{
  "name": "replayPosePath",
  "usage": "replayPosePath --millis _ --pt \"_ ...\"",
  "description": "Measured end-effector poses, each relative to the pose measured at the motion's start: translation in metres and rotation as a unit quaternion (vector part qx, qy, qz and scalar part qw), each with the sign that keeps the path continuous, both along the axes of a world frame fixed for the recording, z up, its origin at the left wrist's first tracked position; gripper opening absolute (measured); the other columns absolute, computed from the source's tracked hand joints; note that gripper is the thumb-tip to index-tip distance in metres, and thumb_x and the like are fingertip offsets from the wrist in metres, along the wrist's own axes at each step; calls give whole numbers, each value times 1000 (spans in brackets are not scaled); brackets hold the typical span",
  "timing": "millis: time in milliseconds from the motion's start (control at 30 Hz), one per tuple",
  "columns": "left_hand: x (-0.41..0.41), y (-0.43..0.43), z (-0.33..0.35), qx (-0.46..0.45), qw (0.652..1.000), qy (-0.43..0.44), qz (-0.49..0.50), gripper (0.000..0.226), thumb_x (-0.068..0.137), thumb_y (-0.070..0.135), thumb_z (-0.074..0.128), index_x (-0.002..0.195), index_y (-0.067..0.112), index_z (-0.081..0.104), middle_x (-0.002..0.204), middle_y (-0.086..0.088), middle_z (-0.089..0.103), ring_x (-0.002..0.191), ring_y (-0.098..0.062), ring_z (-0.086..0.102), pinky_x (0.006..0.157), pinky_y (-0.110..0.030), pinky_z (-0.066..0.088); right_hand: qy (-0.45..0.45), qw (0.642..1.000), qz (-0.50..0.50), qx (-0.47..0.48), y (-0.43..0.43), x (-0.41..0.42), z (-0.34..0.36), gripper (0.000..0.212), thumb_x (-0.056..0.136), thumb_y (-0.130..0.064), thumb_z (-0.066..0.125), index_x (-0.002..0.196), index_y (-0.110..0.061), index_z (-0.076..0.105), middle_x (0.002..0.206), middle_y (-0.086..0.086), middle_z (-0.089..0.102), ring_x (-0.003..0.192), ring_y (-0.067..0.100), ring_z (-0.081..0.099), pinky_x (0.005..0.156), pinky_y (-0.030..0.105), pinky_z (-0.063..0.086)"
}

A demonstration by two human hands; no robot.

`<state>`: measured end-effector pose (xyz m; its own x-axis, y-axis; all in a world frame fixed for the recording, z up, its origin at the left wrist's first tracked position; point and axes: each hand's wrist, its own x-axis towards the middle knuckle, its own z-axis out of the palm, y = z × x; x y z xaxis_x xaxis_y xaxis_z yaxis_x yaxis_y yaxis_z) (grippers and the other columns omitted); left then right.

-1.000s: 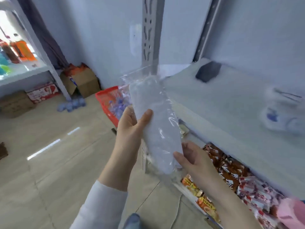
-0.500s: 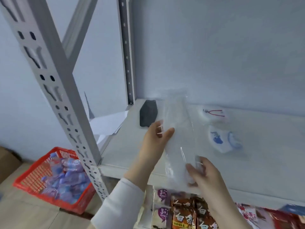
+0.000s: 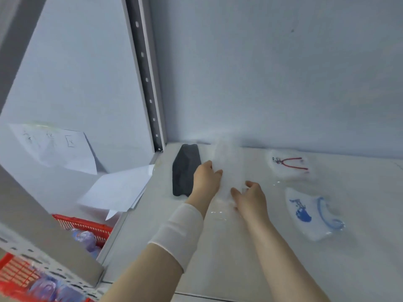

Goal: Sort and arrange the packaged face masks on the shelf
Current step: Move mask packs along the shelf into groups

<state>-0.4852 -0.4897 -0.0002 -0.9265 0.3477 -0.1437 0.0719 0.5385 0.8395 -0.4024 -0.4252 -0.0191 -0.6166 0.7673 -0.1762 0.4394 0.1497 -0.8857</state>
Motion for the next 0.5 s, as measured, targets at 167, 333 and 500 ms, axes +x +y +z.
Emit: replayPosePath --millis 167,333,500 --pt "-9 7 1 -52 998 2 -41 17 96 18 50 98 1 49 104 -17 58 100 -32 55 72 -27 37 -64 995 3 78 0 -11 -1 46 91 -19 55 131 0 43 131 20 47 121 30 44 93 28 34" --pt "-12 7 6 -78 995 19 -67 29 99 15 44 123 -1 40 120 -16 54 98 -27 54 71 -25 37 -102 990 1 101 0 -22 -3 46 90 -21 56 129 1 46 127 21 50 118 32 47 97 33 35" --pt "-14 4 7 -77 994 23 -81 34 98 7 41 131 2 33 112 -14 52 86 -17 44 70 -23 36 -107 989 -8 99 -3 -27 0 50 91 -21 56 134 0 41 132 20 46 124 33 43 102 34 32"
